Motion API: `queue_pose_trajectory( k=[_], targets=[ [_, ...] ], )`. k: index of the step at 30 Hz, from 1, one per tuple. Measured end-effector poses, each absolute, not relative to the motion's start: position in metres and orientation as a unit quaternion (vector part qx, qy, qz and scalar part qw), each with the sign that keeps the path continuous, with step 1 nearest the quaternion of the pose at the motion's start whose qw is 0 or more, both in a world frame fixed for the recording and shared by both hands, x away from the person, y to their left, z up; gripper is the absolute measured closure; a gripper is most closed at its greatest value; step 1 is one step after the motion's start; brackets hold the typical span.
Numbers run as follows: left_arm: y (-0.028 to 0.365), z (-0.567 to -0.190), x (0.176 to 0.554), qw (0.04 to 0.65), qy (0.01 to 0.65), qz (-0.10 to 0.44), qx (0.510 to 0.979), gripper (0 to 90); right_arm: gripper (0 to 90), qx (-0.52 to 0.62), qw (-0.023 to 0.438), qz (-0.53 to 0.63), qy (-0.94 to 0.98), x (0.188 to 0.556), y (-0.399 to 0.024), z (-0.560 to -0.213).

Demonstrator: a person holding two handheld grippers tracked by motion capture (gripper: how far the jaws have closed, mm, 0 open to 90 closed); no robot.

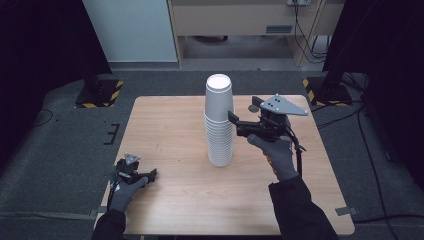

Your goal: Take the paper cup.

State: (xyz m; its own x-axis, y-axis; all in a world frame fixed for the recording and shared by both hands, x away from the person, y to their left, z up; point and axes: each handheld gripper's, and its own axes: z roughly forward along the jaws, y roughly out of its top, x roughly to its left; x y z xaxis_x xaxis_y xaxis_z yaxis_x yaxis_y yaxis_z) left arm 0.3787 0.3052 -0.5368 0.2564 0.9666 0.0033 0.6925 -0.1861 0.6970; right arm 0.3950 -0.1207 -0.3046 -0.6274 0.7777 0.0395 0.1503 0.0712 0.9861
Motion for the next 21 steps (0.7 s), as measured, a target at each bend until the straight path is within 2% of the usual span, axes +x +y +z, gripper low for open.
queue_pose_trajectory(
  k=[21],
  targets=[
    [0.305,-0.537,0.379,0.297,0.565,0.230,0.735,0.0,10.1,0.329,0.253,0.589,0.694,0.421,-0.083,-0.312]
  ],
)
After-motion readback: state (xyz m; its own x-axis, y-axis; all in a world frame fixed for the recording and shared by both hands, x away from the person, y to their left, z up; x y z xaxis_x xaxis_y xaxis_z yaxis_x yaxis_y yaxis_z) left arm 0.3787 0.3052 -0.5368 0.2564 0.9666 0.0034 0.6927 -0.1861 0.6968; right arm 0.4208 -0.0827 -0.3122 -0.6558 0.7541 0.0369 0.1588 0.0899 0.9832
